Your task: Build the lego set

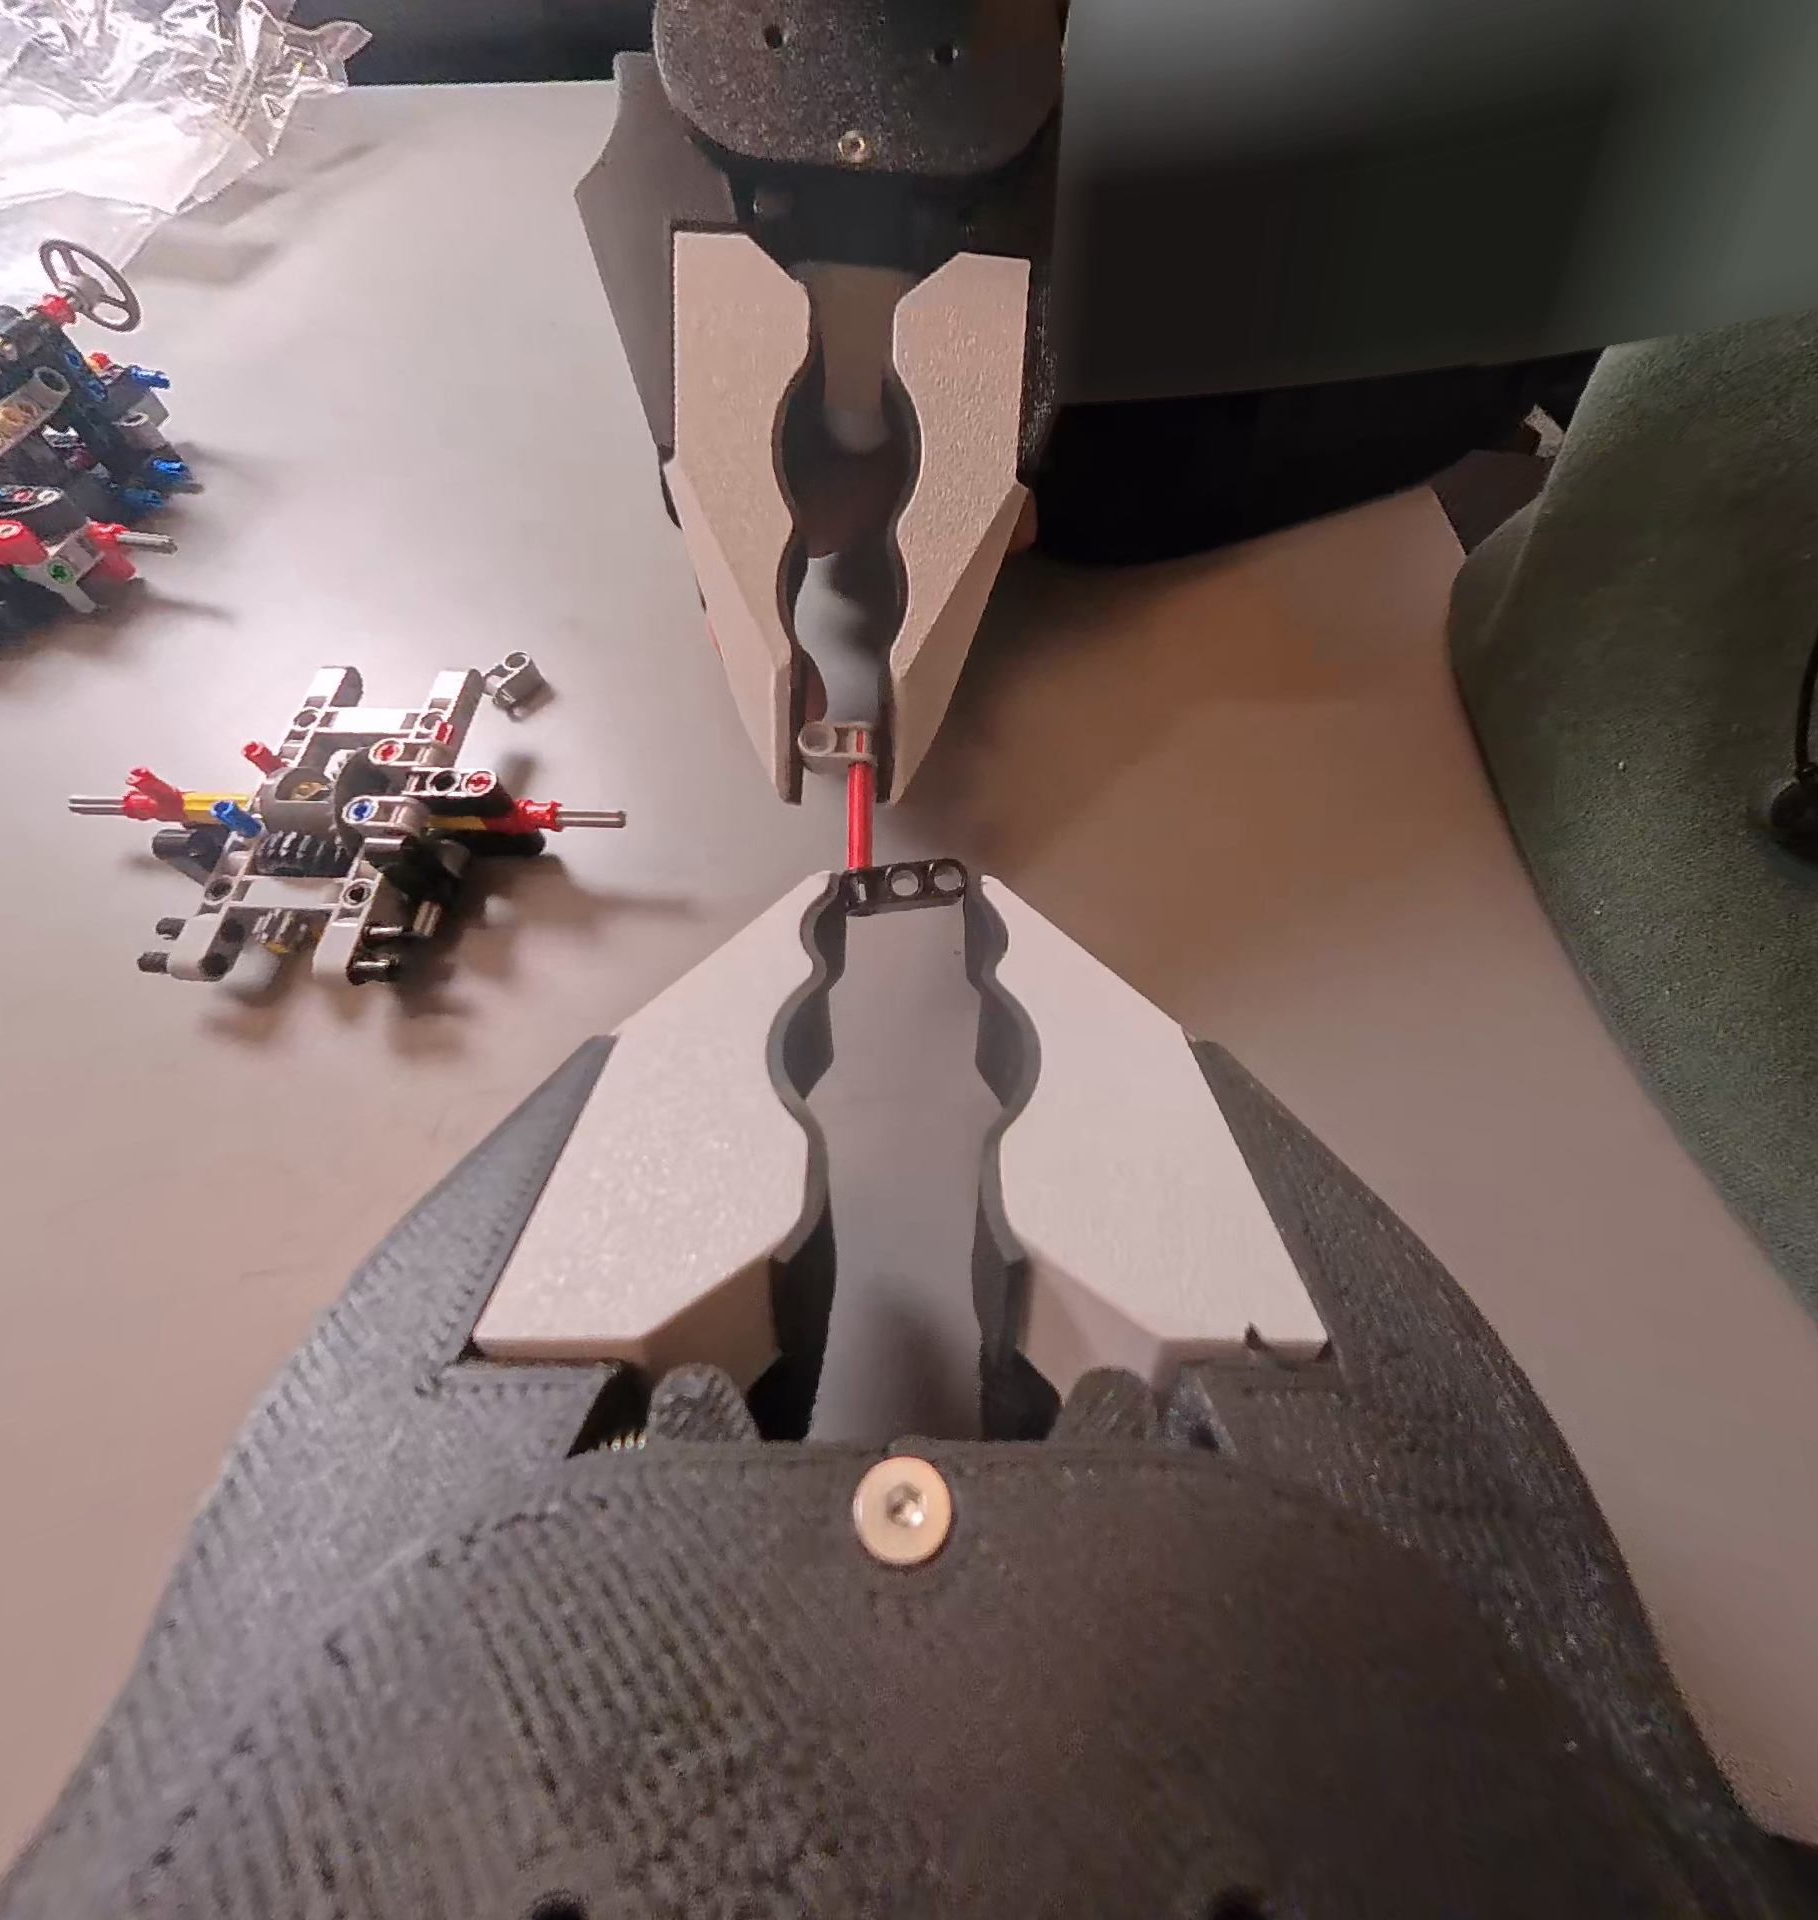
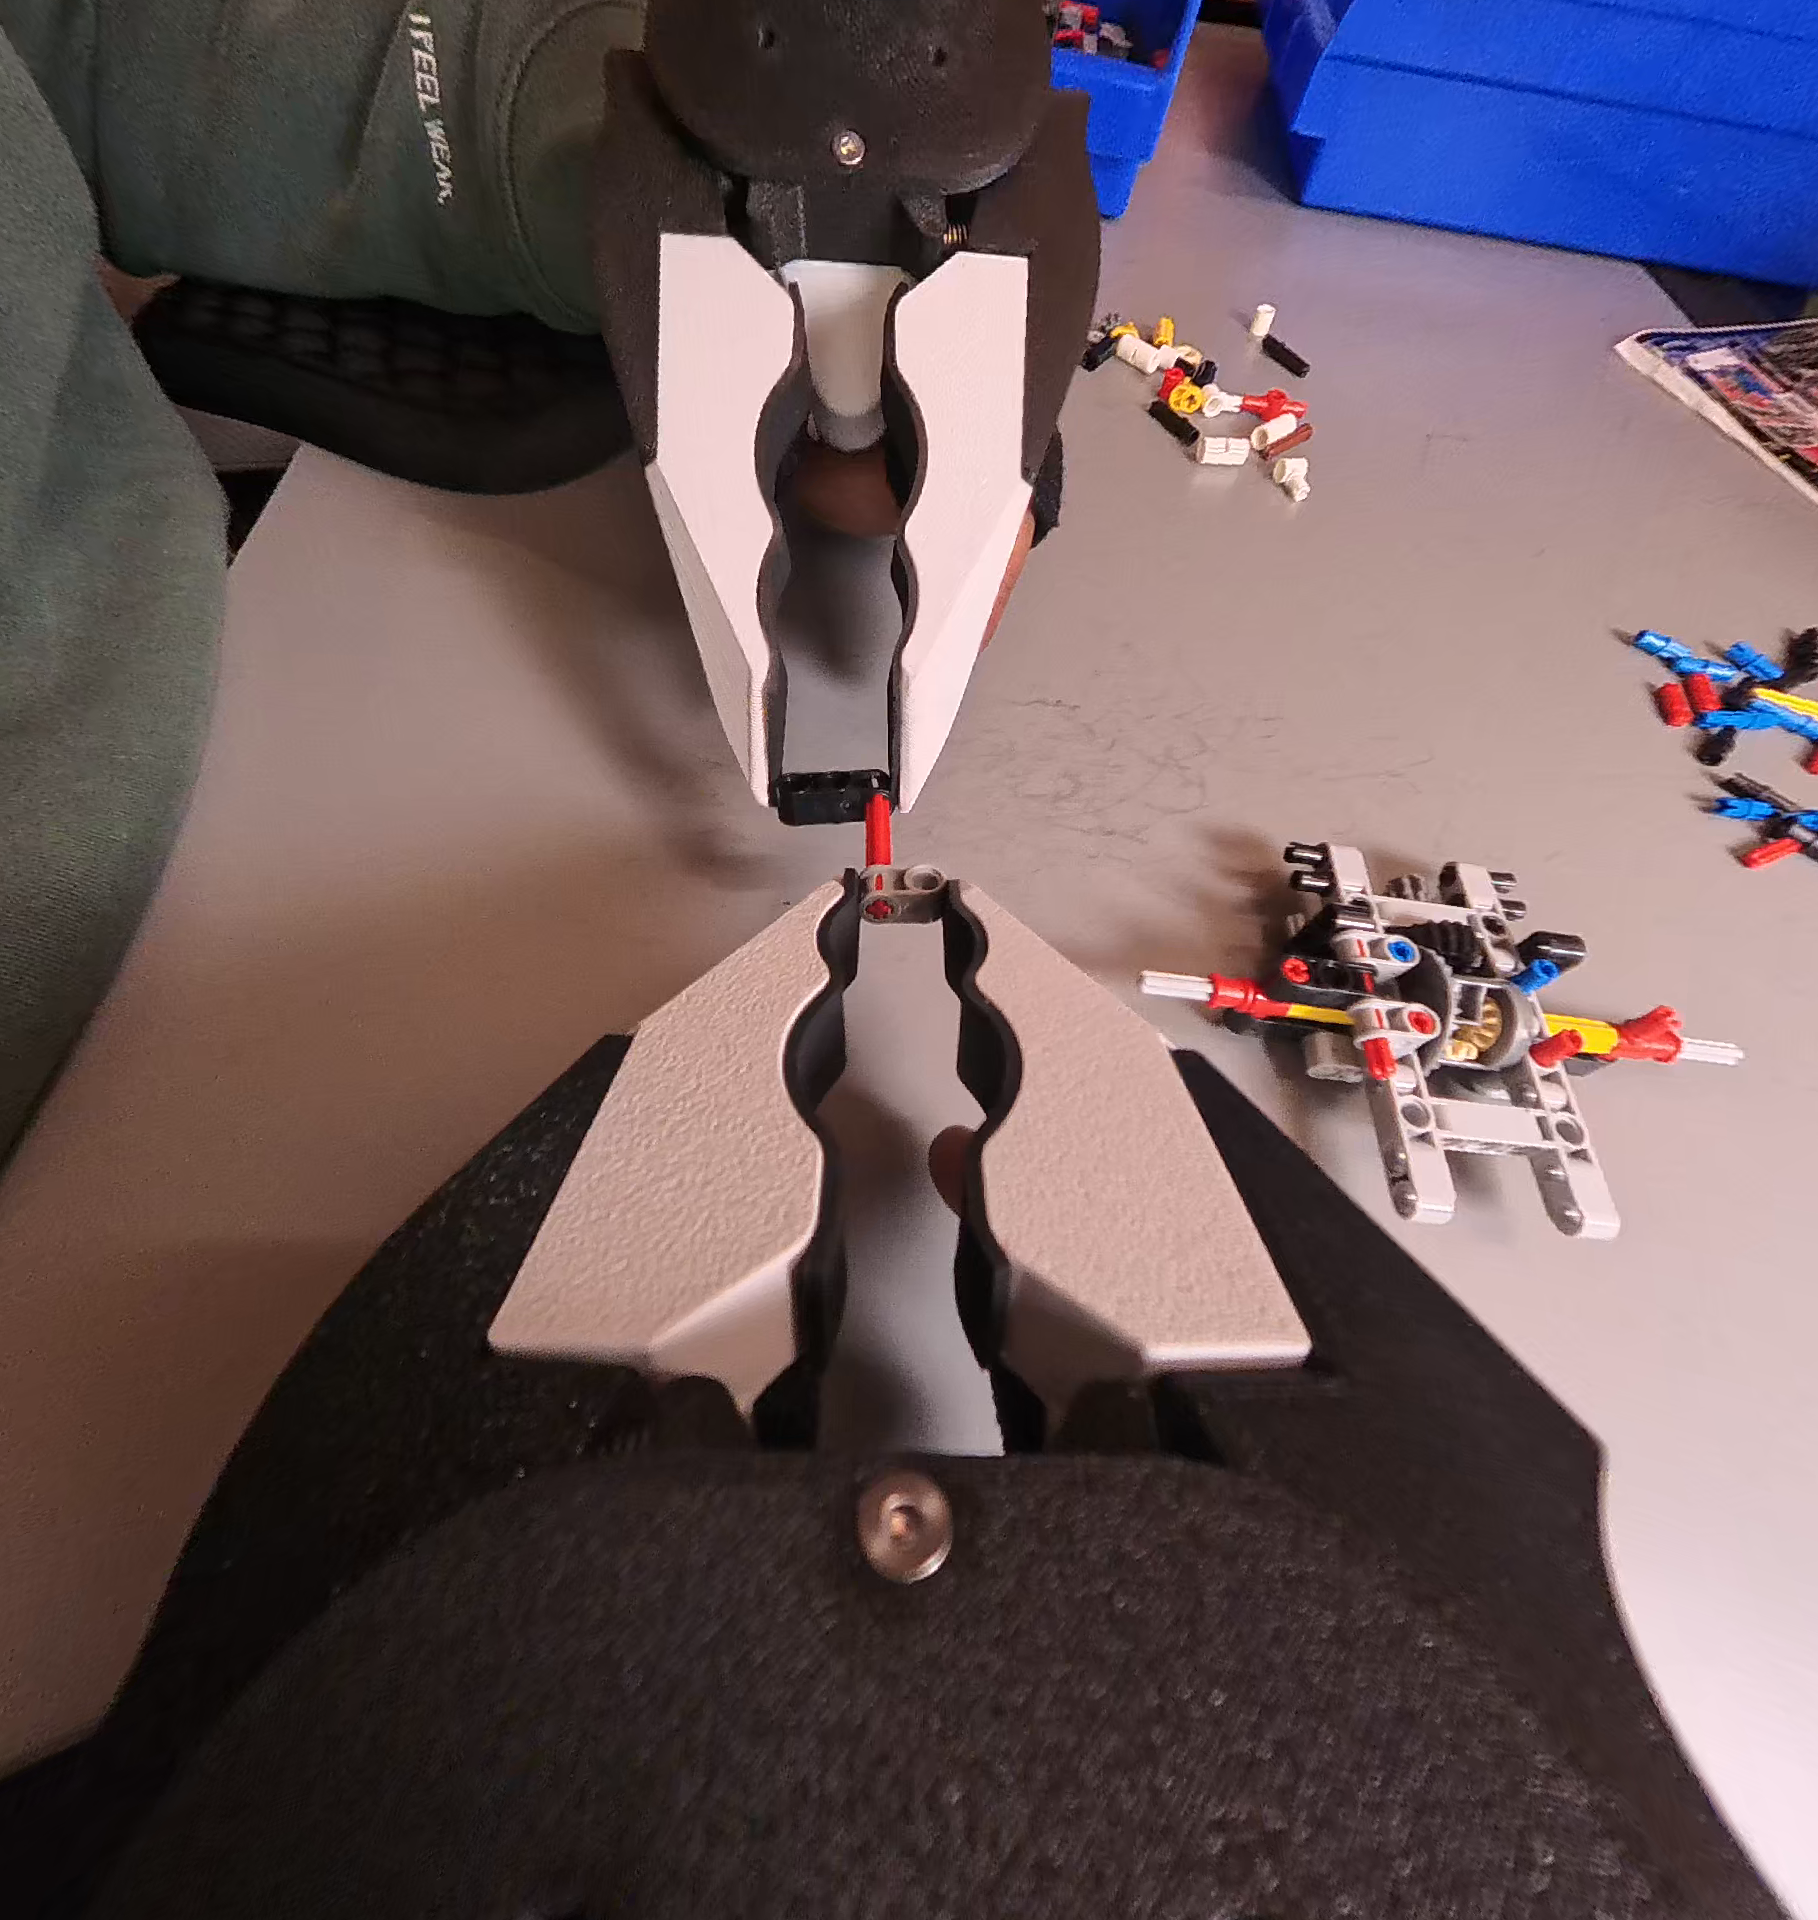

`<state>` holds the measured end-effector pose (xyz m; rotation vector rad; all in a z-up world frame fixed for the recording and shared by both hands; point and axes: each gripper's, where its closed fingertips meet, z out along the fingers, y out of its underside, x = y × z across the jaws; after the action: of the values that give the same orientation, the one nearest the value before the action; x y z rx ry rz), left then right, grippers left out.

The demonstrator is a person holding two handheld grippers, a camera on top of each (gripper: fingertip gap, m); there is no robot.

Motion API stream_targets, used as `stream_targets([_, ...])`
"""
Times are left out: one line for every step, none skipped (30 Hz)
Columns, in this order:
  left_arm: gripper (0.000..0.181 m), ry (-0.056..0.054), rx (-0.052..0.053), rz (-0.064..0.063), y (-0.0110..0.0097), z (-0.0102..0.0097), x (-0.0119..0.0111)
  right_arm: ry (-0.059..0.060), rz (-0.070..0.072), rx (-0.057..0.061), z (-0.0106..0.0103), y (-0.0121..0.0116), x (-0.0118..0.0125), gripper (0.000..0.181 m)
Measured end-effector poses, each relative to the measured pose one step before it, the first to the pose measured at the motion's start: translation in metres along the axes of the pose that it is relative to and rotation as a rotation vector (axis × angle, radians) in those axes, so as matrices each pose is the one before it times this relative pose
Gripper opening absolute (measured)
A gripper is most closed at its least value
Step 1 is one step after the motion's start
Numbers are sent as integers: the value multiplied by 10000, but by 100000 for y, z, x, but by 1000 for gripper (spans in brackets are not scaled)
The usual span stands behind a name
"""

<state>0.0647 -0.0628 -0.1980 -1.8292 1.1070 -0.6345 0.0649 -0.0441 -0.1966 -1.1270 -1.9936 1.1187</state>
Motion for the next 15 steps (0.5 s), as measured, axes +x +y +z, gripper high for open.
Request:
stream_targets([20,-1,-65,124,39,82,121,-86,53,-41,16,58,-126,14])
stream_targets([20,-11,-91,114,76,97,106,-69,48,-62,22,98,-105,14])
stream_targets([20,-13,-64,79,47,77,72,-46,38,-72,31,103,-55,14])
stream_targets([20,9,-27,32,30,47,68,-44,24,-45,26,65,-65,14])
stream_targets([20,21,6,-7,-9,24,43,-26,28,-19,11,26,-33,14])
stream_targets([20,19,17,-20,-29,3,27,-24,41,-3,1,6,-4,14])
stream_targets([20,18,19,-7,-52,-2,29,-24,47,12,-1,-20,-13,14])
stream_targets([20,19,28,18,-79,6,62,-41,46,19,-13,-32,-32,14])
stream_targets([20,5,20,31,-81,19,55,-33,47,27,-11,-42,-35,14])
stream_targets([20,-3,-3,23,-36,42,43,-26,45,36,-22,-57,-19,14])
stream_targets([20,3,-7,6,5,38,55,-36,52,17,-6,-24,-39,14])
stream_targets([20,4,-10,0,10,37,38,-20,37,5,9,-20,-13,14])
stream_targets([20,14,-19,10,23,47,63,-34,41,26,-8,-44,-41,14])
stream_targets([20,21,-24,20,32,60,84,-47,68,64,-5,-108,-52,14])
stream_targets([20,31,-25,24,14,89,112,-60,89,100,-11,-177,-72,15])
